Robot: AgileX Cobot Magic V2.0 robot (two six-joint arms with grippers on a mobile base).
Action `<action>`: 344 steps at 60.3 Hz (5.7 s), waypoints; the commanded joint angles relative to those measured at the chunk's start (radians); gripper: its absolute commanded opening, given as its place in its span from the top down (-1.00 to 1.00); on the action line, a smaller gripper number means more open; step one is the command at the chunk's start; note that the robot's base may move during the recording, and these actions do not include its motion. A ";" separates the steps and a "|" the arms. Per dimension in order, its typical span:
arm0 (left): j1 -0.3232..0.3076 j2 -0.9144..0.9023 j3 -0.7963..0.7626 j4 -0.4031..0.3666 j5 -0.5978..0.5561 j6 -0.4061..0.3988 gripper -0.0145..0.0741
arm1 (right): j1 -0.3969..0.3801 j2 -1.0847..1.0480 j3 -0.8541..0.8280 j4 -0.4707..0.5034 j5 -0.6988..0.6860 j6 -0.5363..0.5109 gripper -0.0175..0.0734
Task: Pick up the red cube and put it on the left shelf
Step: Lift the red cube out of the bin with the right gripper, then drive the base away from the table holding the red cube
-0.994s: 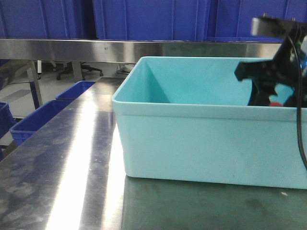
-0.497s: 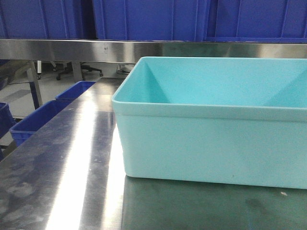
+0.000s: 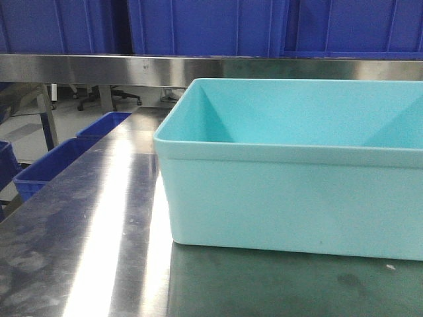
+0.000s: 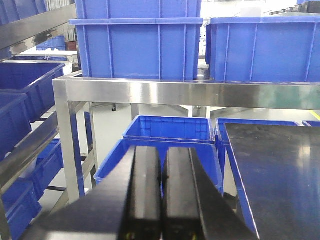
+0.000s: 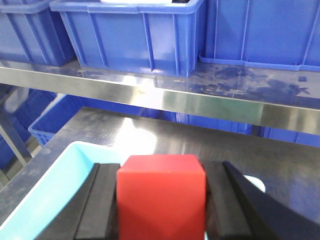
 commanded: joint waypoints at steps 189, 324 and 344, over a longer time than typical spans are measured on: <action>-0.004 -0.015 0.025 0.000 -0.083 0.000 0.44 | 0.001 -0.122 0.077 -0.009 -0.075 -0.005 0.49; -0.004 -0.015 0.025 0.000 -0.083 0.000 0.44 | 0.001 -0.122 0.077 -0.009 -0.073 -0.005 0.49; -0.004 -0.015 0.025 0.000 -0.083 0.000 0.44 | 0.001 -0.122 0.077 -0.009 -0.072 -0.005 0.49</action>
